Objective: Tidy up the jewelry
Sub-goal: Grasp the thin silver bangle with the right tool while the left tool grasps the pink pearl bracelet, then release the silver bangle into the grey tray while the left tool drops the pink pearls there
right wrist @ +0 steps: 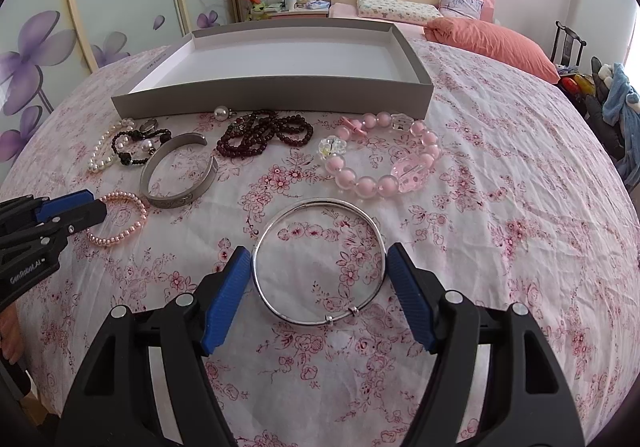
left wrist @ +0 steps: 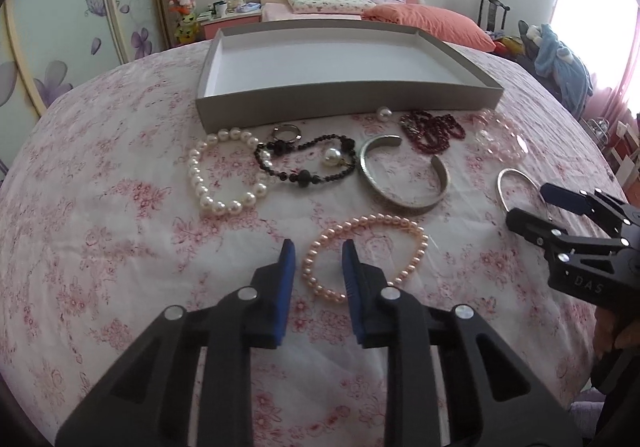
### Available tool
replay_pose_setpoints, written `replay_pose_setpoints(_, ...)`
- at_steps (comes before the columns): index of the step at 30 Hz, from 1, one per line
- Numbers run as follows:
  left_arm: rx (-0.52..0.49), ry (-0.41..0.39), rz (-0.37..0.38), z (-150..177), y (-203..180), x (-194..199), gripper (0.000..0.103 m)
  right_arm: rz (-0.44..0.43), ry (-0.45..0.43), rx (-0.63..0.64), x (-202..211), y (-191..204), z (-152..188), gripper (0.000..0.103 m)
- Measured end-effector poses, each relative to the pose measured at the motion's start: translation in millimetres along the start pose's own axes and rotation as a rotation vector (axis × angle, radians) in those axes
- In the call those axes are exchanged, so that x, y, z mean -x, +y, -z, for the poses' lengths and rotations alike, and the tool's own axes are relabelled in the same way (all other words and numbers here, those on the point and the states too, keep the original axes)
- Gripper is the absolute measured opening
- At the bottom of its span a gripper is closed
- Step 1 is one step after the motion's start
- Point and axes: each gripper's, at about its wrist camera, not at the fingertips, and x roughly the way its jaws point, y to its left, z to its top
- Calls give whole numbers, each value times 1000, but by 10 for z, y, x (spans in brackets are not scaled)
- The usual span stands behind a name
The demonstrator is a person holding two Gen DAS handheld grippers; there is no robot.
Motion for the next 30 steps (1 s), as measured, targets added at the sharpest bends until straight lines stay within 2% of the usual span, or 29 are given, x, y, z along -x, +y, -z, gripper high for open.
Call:
replay_pose_setpoints(5, -21, -4, -9, 23, -65, 2, 24, -2, 0, 1, 1, 5, 8, 73)
replay_pose_setpoints(6, -26, -7, -16, 26, -75, 1, 21, 1, 0, 2, 3, 13, 12, 72)
replay_pose_setpoints(7, -28, -9, -16, 22, -72, 0, 9, -1, 0, 6, 7, 19, 13, 71)
replay_pose_setpoints(8, -26, -9, -8, 23, -68, 2, 7, -1, 2, 6, 5, 29, 17, 70)
replay_pose_setpoints(17, 14, -31, 28, 52, 53, 88, 6, -39, -4, -20, 31, 15, 29, 69)
replay_pose_setpoints(23, 33, -108, 58, 39, 106, 304, 6, -78, -41, -44, 117, 20, 25, 69)
replay_pose_setpoints(30, 52, -207, 97, 31, 112, 564, 6, -96, -145, -32, 316, 130, 0, 69)
